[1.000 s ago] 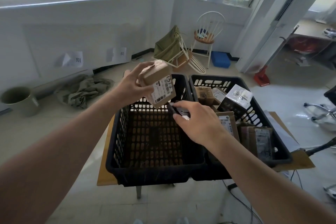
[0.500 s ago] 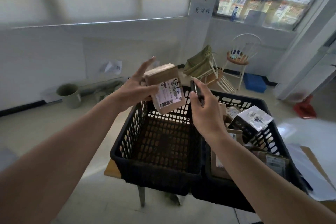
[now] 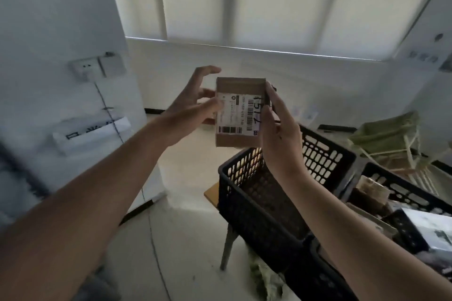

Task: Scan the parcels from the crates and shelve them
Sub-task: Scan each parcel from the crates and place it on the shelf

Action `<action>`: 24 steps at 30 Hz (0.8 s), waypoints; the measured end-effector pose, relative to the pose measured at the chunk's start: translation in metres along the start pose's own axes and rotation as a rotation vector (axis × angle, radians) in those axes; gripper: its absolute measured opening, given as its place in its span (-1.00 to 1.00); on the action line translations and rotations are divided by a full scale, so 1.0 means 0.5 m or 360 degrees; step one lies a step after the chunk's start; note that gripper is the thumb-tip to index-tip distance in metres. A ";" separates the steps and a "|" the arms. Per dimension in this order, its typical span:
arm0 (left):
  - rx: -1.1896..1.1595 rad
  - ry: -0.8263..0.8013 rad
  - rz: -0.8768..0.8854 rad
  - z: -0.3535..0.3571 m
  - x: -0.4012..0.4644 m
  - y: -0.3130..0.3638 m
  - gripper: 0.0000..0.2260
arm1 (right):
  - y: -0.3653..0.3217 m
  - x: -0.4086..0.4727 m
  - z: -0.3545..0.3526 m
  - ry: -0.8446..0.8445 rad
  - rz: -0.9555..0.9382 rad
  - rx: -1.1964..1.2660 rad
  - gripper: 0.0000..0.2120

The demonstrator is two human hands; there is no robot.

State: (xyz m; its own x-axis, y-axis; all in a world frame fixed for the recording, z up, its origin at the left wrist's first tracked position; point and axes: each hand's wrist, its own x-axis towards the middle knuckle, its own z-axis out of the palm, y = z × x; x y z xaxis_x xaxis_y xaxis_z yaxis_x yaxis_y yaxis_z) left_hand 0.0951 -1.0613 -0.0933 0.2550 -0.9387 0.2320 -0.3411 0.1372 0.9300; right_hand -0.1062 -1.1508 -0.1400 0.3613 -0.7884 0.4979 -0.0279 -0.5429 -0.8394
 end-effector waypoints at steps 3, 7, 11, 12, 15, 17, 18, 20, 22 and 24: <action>-0.0041 0.0218 -0.0035 -0.076 -0.096 0.022 -0.61 | -0.047 -0.023 0.085 -0.0137 -0.0091 0.0157 -0.53; 0.0009 0.0498 0.0000 -0.163 -0.235 0.053 -0.69 | -0.118 -0.065 0.202 -0.0332 -0.0185 0.0314 -0.54; 0.0132 0.0845 0.0061 -0.253 -0.383 0.079 -0.64 | -0.207 -0.125 0.330 -0.0480 -0.0262 0.0529 -0.53; 0.0175 0.0919 0.0075 -0.277 -0.422 0.084 -0.63 | -0.233 -0.145 0.362 -0.0508 -0.0271 0.0580 -0.53; 0.0331 0.1061 0.0087 -0.350 -0.544 0.097 -0.57 | -0.313 -0.216 0.454 -0.0580 -0.0298 0.0699 -0.55; 0.0393 0.1122 0.0092 -0.398 -0.624 0.108 -0.50 | -0.368 -0.265 0.515 -0.0620 -0.0292 0.0736 -0.56; 0.0421 0.1150 0.0098 -0.421 -0.663 0.114 -0.47 | -0.395 -0.290 0.545 -0.0639 -0.0278 0.0756 -0.56; 0.0467 0.1192 0.0119 -0.465 -0.739 0.127 -0.45 | -0.450 -0.339 0.601 -0.0667 -0.0246 0.0817 -0.56; 0.0481 0.1234 0.0155 -0.504 -0.809 0.139 -0.44 | -0.500 -0.386 0.652 -0.0677 -0.0251 0.0851 -0.56; 0.0492 0.1270 0.0184 -0.539 -0.872 0.149 -0.44 | -0.546 -0.431 0.697 -0.0681 -0.0253 0.0847 -0.56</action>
State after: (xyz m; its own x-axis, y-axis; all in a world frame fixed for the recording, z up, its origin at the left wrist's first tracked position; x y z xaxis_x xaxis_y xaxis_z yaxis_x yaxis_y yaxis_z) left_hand 0.2024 -0.5563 -0.0482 0.7233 -0.4052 0.5592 -0.6054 0.0173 0.7957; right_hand 0.1483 -0.7320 -0.0940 0.6614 -0.4688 0.5855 0.4764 -0.3403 -0.8107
